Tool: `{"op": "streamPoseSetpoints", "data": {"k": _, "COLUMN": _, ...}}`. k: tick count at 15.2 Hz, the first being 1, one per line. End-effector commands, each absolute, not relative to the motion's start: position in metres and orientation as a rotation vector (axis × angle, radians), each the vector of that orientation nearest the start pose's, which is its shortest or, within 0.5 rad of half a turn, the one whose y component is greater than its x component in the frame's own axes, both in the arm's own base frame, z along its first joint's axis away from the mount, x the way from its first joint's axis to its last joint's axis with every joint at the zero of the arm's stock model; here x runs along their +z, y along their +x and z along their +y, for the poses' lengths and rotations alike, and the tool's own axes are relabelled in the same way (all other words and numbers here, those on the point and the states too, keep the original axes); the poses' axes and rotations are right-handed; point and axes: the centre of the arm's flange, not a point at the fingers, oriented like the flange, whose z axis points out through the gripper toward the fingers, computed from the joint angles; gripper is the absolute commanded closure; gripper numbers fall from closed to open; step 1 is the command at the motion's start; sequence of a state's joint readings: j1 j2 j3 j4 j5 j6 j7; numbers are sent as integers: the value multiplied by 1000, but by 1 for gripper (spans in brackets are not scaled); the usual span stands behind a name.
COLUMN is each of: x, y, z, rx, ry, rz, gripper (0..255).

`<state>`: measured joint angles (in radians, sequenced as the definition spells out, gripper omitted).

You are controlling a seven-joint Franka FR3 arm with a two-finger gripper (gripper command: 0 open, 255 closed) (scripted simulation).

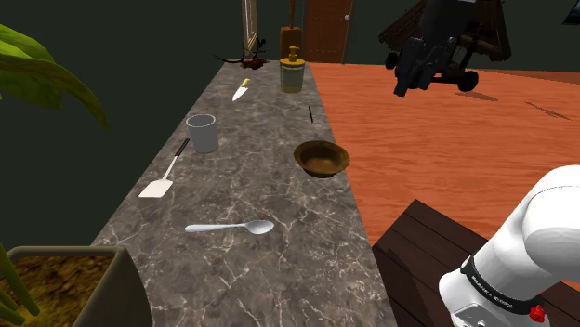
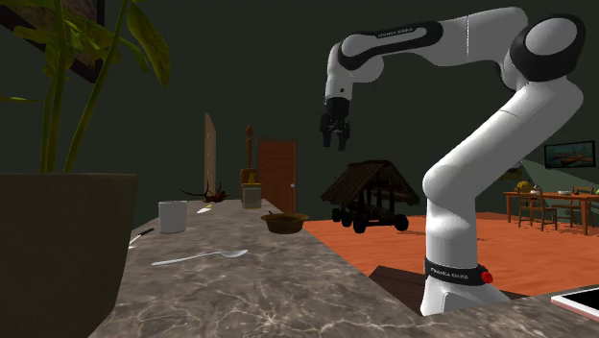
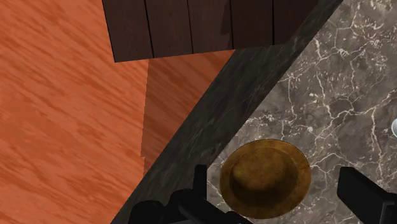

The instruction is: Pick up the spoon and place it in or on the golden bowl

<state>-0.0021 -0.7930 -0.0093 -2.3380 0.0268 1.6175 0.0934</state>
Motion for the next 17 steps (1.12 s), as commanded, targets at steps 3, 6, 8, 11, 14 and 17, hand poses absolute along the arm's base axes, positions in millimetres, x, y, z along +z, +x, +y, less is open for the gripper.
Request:
{"op": "streamPoseSetpoints", "data": {"k": 3, "x": 591, "y": 324, "z": 14, "rx": -119, "ry": -3093, "rz": 97, "gripper": 0}}
{"op": "streamPoseSetpoints", "data": {"k": 6, "x": 570, "y": 343, "z": 38, "rx": -133, "ry": -3081, "rz": 4, "gripper": 0}}
{"op": "streamPoseSetpoints", "data": {"k": 8, "x": 556, "y": 355, "z": 55, "rx": -141, "ry": -3072, "rz": -58, "gripper": 0}}
{"op": "streamPoseSetpoints", "data": {"k": 11, "x": 536, "y": 373, "z": 81, "rx": -154, "ry": -3055, "rz": -150, "gripper": 0}}
{"op": "streamPoseSetpoints", "data": {"k": 14, "x": 515, "y": 388, "z": 108, "rx": -167, "ry": -3036, "rz": -240, "gripper": 0}}
{"op": "streamPoseSetpoints", "data": {"k": 17, "x": 496, "y": 403, "z": 137, "rx": -180, "ry": -3015, "rz": -330, "gripper": 0}}
